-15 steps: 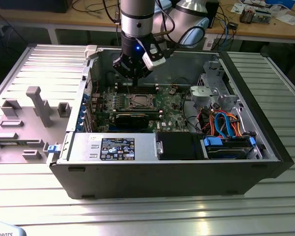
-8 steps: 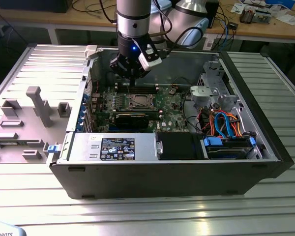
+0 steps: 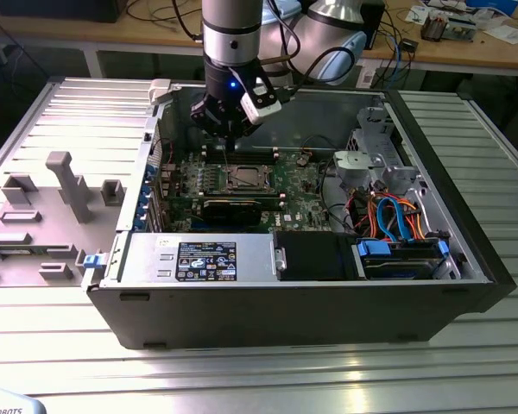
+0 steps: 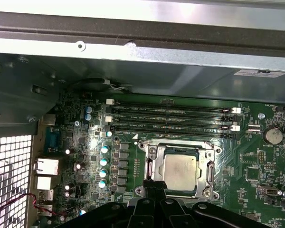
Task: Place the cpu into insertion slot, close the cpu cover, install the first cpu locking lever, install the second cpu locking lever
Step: 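Install the first cpu locking lever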
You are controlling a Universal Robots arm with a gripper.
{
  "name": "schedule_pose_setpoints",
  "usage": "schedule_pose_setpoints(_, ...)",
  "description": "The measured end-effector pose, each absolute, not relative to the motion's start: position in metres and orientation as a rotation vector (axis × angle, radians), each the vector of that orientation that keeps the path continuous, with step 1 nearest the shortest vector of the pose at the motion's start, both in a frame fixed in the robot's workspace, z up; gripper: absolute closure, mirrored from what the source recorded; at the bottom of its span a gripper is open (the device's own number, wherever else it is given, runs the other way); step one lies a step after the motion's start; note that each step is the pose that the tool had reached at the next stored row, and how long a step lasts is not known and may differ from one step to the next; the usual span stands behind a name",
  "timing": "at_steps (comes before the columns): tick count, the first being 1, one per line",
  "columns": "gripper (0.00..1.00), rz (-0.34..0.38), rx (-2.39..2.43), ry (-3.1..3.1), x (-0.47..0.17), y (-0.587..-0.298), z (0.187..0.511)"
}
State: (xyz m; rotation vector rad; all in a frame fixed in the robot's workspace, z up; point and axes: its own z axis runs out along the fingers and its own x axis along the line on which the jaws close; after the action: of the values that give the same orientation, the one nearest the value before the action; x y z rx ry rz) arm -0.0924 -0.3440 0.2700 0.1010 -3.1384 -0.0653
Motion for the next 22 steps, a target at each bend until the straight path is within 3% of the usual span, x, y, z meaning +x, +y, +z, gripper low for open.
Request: schedule_pose_setpoints(22, 0.89, -0.066, 0.091, -3.140, -0.118, -0.344, 0.269)
